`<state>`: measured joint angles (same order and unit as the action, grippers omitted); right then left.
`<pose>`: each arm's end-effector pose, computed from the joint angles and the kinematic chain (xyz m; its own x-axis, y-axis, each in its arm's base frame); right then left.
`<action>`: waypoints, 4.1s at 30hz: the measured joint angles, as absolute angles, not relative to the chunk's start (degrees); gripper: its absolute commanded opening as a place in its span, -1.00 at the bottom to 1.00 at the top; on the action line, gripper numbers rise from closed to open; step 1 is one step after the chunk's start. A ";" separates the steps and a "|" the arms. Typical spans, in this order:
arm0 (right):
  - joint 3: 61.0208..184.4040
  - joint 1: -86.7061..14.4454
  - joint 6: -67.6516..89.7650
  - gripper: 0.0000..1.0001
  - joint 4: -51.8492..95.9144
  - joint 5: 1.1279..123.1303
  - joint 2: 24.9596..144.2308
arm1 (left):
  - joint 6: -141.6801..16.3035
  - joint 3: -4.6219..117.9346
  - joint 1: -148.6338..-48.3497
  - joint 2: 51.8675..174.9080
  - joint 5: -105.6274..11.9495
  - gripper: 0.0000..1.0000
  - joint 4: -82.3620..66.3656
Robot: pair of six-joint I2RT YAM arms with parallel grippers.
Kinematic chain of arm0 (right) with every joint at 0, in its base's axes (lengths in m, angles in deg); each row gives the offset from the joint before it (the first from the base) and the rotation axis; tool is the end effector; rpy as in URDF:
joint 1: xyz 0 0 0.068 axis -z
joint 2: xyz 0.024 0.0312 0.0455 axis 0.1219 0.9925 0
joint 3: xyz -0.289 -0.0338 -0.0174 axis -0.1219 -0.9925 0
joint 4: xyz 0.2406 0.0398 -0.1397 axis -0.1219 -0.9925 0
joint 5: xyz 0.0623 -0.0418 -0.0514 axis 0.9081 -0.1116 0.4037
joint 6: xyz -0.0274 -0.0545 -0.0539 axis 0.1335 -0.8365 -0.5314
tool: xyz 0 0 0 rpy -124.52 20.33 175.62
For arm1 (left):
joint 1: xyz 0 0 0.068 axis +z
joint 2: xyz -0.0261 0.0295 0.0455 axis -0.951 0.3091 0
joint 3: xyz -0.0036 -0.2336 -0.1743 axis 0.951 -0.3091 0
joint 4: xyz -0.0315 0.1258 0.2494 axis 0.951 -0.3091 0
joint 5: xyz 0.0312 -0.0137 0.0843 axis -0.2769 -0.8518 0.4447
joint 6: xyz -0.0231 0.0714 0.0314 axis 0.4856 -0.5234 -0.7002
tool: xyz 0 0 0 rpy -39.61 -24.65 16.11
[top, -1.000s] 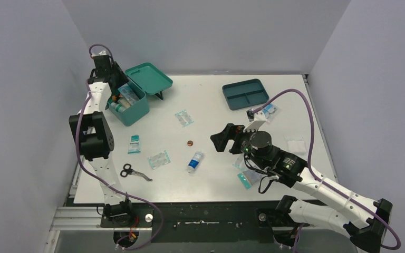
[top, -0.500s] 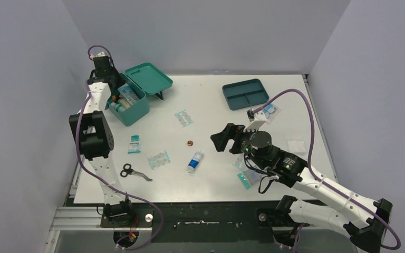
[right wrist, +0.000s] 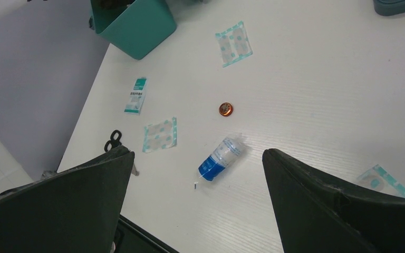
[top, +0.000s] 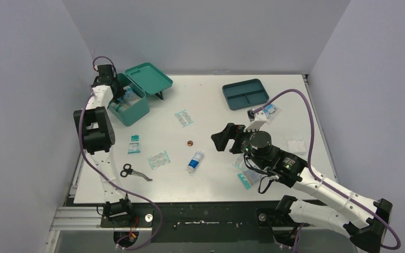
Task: Organize the medicine kit
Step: Place the medical item at the medicine box, then pick up the medical item at the center of the board.
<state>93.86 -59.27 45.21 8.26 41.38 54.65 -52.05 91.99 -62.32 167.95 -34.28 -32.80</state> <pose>0.1638 0.1856 0.3278 -0.5672 0.3105 -0.7628 -0.3535 0.7448 0.5660 0.5634 0.1015 0.1821 -0.5640 -0.4787 -0.6728 -0.4677 0.8567 -0.2175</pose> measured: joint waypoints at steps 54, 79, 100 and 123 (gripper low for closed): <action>101.49 -34.47 46.09 1.00 -3.65 32.36 80.37 | -56.99 36.80 -85.84 103.13 -57.23 0.95 -37.57; 109.71 -7.30 38.96 0.30 12.80 50.63 101.75 | -58.04 27.49 -87.61 98.01 -56.82 0.95 -30.75; 114.54 -3.34 39.09 0.16 13.63 53.34 110.62 | -58.24 27.49 -87.78 97.97 -56.86 0.95 -30.75; 115.41 -2.86 38.79 -0.92 14.51 57.32 113.99 | -58.45 27.49 -87.83 97.66 -56.36 0.95 -30.88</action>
